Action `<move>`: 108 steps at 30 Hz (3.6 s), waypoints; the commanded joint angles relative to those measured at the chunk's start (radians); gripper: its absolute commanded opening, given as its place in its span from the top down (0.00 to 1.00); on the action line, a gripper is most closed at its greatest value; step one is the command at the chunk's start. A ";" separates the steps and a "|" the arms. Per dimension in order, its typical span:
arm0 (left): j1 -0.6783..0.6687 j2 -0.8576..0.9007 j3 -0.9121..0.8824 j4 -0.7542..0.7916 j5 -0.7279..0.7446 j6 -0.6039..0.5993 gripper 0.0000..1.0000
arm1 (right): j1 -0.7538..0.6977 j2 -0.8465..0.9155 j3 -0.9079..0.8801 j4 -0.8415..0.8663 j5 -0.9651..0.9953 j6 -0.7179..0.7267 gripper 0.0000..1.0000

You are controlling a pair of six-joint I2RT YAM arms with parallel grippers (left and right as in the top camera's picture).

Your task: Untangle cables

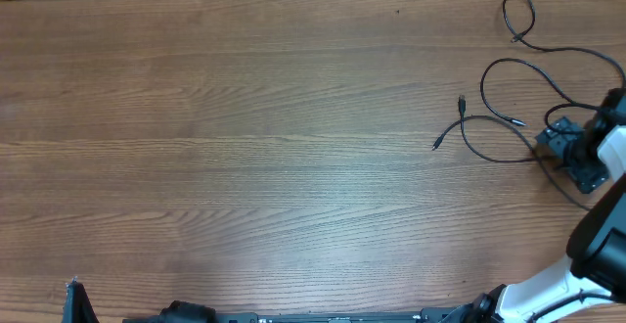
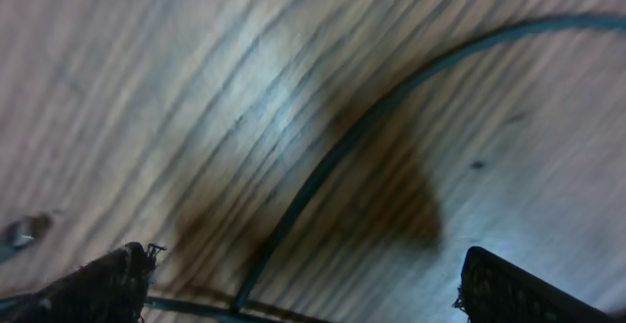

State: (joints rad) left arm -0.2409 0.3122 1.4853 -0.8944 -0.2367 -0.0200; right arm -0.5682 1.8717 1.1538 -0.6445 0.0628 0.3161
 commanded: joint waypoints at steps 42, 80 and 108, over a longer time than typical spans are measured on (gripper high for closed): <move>-0.002 -0.007 -0.011 -0.060 -0.037 0.058 0.00 | 0.568 -0.496 0.467 -0.562 -0.149 -0.084 0.00; -0.002 -0.007 -0.403 -0.418 0.234 0.058 0.00 | 0.568 -1.352 0.467 -0.666 -0.304 -0.051 0.00; -0.002 -0.007 -0.403 -0.418 0.234 0.058 0.01 | 0.491 -1.480 -0.019 -0.345 -0.216 -0.066 0.00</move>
State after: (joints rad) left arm -0.2409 0.3119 1.0882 -1.3148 -0.0177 0.0292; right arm -0.0601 0.4763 1.3323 -1.1511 -0.1398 0.2573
